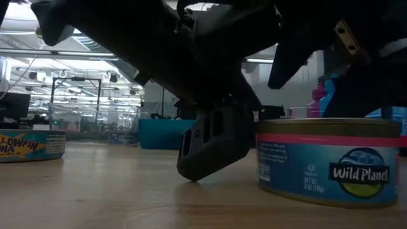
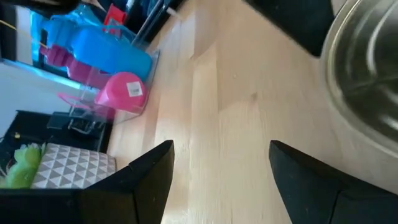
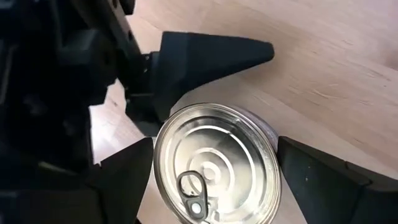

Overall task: Pick & Place Food Item
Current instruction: Stack the blue and pink tuna can on top of the blue tuna can into the left transparent bin

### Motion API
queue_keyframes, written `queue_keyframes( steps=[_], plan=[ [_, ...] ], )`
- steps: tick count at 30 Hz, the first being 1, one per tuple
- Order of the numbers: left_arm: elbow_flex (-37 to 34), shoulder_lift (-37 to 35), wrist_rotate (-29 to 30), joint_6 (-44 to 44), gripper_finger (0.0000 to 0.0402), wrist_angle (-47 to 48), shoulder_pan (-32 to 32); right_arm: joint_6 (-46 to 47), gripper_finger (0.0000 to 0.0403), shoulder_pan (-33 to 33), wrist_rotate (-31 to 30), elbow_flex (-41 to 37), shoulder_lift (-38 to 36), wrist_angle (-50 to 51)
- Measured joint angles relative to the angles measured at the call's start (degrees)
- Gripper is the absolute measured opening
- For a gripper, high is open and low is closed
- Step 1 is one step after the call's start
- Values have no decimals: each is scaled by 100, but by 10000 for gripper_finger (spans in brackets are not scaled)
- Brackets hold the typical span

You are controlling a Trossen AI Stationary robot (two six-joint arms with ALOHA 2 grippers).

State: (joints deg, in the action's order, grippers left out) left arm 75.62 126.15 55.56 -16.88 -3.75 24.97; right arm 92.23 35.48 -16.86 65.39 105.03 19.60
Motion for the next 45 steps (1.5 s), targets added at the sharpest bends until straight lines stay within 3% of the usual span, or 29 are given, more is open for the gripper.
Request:
queue_keyframes(
  steps=[6, 10, 22, 29, 31, 37, 45],
  plan=[
    [-1, -4, 256, -260, 253, 1076, 95, 30, 341, 37, -12, 0, -2, 478],
    [-3, -52, 266, -705, 253, 1303, 380, 177, 341, 35, -48, 0, -4, 964],
    [-23, -1250, -1286, -992, 253, 417, 1102, 245, 341, 511, -461, 22, -545, 1151],
    [-27, -1240, -1853, -1139, 253, -809, 1215, 653, 341, 869, -270, 26, -553, 963],
    [-10, -1239, -1787, -1138, 253, -860, 1188, 741, 341, 942, -260, 23, -529, 849],
    [-20, -1205, -870, -1018, 253, -247, 1163, 716, 341, 1038, -11, 30, -383, 75],
    [-562, -1523, -916, -279, 253, 162, 1163, 328, 341, 764, 378, 139, -63, -23]
  ],
)
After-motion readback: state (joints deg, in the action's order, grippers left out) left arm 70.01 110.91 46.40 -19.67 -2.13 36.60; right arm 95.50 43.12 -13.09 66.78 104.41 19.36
